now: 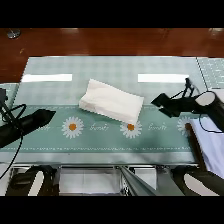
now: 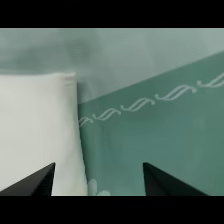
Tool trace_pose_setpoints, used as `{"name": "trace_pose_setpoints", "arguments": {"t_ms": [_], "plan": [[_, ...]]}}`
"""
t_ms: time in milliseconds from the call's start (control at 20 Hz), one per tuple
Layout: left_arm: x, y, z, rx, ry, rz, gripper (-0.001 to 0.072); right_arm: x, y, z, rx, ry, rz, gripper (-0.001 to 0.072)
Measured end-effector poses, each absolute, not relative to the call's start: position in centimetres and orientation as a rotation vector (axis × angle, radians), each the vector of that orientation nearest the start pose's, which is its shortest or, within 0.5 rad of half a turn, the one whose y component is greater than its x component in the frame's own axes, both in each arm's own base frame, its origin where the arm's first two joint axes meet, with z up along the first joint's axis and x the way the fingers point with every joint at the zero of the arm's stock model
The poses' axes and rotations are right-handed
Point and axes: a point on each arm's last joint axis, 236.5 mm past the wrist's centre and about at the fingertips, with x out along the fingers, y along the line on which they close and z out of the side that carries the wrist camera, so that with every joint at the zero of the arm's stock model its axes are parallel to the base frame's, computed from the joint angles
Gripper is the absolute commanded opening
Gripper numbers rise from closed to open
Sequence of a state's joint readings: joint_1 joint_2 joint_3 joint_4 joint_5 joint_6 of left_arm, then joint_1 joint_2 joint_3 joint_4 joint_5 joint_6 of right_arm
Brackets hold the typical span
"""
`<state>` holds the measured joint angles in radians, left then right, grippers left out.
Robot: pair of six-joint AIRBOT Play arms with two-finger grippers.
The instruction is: Fold the shirts.
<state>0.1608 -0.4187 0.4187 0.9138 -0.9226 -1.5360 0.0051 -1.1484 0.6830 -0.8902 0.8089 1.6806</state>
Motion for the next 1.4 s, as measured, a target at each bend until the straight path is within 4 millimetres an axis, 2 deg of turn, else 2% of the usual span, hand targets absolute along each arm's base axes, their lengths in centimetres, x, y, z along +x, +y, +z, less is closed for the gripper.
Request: {"name": "trace_pose_setpoints", "arguments": {"t_ms": [150,300,350,400,450,500,600,750,800,900,1000,1100,1150,1300,1400], "plan": [[26.4,-7.5,3.8,-0.662,0.858,-0.167,0.0025,32.9,14.3,-7.8,0.864,1.331,0.144,0.0627],[26.5,-7.6,3.2,-0.676,0.882,-0.162,0.0025,32.8,17.9,-8.9,0.871,1.431,0.249,0.0601],[26.6,-7.6,3.0,-0.679,0.888,-0.16,0.0025,32.9,18.9,-9.0,0.87,1.458,0.282,0.0452],[26.6,-7.6,2.9,-0.68,0.893,-0.159,0.0025,33.3,19.7,-9.3,0.843,1.473,0.31,0.0226],[26.6,-7.6,2.8,-0.684,0.896,-0.159,0.0025,33.8,20.4,-9.4,0.825,1.481,0.332,0.0101],[26.6,-7.6,2.8,-0.685,0.898,-0.159,0.0025,34.7,21.2,-8.8,0.818,1.474,0.364,0.0022],[26.6,-7.6,2.7,-0.688,0.9,-0.159,0.0025,37.0,22.6,-6.7,0.767,1.432,0.447,0.0022],[26.6,-7.6,2.7,-0.689,0.903,-0.159,0.0025,41.4,23.3,-0.7,0.6,1.315,0.558,0.0022],[26.6,-7.7,2.7,-0.69,0.903,-0.159,0.0025,43.1,23.1,2.1,0.532,1.262,0.576,0.0022],[26.6,-7.7,2.6,-0.69,0.904,-0.159,0.0025,45.4,22.2,7.8,0.399,1.163,0.591,0.0021],[26.6,-7.7,2.6,-0.688,0.904,-0.16,0.0025,47.0,20.3,13.4,0.288,1.063,0.561,0.0021],[26.6,-7.7,2.6,-0.681,0.903,-0.164,0.0025,47.5,17.3,17.7,0.201,0.995,0.488,0.0022],[26.6,-7.7,2.6,-0.678,0.903,-0.165,0.0025,47.7,15.2,19.5,0.172,0.961,0.429,0.0022],[26.6,-7.7,2.6,-0.673,0.903,-0.168,0.0025,46.6,8.0,23.0,0.158,0.925,0.231,0.0022],[26.6,-7.7,2.6,-0.672,0.904,-0.169,0.0026,44.8,2.8,24.0,0.196,0.94,0.094,0.0022]]}}
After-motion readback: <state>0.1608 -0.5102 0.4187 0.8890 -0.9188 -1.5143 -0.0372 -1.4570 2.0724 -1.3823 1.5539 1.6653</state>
